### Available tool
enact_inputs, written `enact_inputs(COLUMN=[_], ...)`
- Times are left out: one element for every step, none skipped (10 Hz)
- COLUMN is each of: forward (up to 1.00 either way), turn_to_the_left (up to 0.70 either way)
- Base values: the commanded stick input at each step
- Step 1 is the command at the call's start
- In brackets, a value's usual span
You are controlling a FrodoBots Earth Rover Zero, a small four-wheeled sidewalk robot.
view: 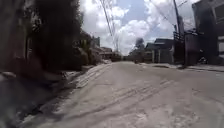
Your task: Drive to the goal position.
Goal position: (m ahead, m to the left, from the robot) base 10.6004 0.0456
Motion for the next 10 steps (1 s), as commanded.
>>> enact_inputs(forward=[1.0, 1.0, 1.0, 1.0, 1.0, 1.0, 1.0, 1.0, 1.0, 1.0], turn_to_the_left=[0.0, 0.0, -0.02, -0.03, -0.07, -0.24, -0.34, -0.38, -0.38, -0.38])
